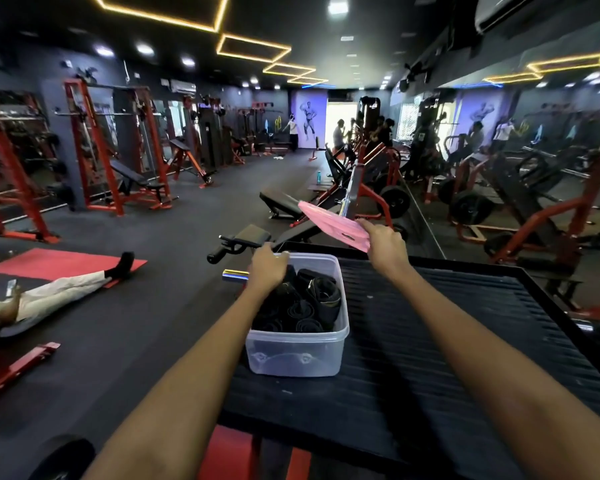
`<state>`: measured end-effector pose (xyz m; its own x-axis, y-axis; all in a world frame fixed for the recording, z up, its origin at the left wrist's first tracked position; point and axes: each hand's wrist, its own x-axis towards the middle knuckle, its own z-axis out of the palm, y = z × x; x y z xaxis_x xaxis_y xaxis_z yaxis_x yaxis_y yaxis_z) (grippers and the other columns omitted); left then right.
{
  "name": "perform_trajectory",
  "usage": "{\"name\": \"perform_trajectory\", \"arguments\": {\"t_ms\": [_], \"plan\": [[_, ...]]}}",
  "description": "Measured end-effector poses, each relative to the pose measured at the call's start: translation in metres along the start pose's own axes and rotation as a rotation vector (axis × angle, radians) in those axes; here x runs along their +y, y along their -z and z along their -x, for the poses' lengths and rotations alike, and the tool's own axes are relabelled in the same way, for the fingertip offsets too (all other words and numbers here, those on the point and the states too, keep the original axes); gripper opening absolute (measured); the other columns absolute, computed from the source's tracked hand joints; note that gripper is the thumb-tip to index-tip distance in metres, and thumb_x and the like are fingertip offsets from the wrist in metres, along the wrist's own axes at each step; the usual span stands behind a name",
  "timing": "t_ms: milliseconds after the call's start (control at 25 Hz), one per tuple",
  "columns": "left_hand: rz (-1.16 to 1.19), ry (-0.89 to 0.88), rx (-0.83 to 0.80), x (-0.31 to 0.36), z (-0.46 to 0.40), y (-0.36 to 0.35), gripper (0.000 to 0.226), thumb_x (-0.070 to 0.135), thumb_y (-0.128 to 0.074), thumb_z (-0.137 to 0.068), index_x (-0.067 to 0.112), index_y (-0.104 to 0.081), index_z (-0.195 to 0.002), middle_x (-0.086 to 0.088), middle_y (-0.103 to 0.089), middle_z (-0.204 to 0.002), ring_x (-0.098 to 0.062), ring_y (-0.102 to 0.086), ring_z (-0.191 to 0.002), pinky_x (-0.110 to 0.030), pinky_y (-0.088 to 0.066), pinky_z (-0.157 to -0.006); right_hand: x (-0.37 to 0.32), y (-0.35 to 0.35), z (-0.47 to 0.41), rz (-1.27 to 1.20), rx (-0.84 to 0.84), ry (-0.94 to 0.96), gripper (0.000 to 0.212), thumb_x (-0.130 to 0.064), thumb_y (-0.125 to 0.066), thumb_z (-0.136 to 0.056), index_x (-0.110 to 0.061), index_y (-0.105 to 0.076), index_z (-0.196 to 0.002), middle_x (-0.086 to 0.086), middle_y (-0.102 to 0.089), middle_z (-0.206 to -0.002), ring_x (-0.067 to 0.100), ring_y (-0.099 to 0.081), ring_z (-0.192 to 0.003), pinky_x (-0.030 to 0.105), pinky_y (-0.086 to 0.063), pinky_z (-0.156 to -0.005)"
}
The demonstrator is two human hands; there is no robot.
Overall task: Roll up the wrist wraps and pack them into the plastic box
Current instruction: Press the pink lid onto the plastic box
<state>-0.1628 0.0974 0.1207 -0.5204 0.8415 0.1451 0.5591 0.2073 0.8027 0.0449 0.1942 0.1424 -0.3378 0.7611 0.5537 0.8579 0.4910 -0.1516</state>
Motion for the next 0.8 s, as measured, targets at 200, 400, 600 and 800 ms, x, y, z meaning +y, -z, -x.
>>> {"name": "perform_trajectory", "arguments": {"t_ms": [200,400,600,800], "plan": [[0.244,0.03,-0.196,0.053,-0.009,-0.042,0.039,0.025,-0.037,-0.098,-0.005,-0.061,-0.095,-0.03,-0.06,-0.112,-0.04,-0.055,-0.11,-0.04,-0.041,-0.091,-0.01,0.06,-0.007,-0.478,0.143,-0.236,0.049,0.0,-0.05,-0.083,-0.021,-0.058,-0.127,0.017,-0.065,-0.117,0.038,-0.06,-0.106,0.046,-0.049,-0.091],[0.686,0.224,-0.263,0.043,-0.036,-0.085,0.062,0.052,-0.033,-0.092,0.005,-0.039,-0.133,-0.012,-0.053,-0.13,-0.035,-0.057,-0.116,-0.046,-0.05,-0.094,0.003,0.089,0.003,-1.098,-0.008,-0.652,0.04,0.013,-0.055,-0.079,-0.001,-0.062,-0.116,0.015,-0.063,-0.103,0.032,-0.061,-0.091,0.051,-0.052,-0.088],[0.621,0.164,-0.055,0.053,0.016,-0.036,0.021,0.012,-0.044,-0.096,-0.004,-0.056,-0.09,-0.001,-0.049,-0.034,-0.007,-0.047,-0.027,-0.013,-0.033,-0.031,-0.001,0.092,0.03,-1.178,-0.151,-0.744,0.025,-0.005,-0.053,-0.081,-0.001,-0.057,-0.105,0.017,-0.061,-0.097,0.029,-0.059,-0.077,0.041,-0.053,-0.072],[0.391,0.109,-0.103,0.027,0.017,0.014,0.032,0.009,-0.043,-0.096,-0.013,-0.052,-0.117,-0.017,-0.057,-0.091,-0.02,-0.056,-0.057,-0.023,-0.043,-0.046,-0.033,0.046,0.033,-1.157,-0.137,-0.668,0.037,-0.005,-0.048,-0.088,0.007,-0.051,-0.123,0.017,-0.06,-0.11,0.019,-0.067,-0.076,0.03,-0.055,-0.063]]}}
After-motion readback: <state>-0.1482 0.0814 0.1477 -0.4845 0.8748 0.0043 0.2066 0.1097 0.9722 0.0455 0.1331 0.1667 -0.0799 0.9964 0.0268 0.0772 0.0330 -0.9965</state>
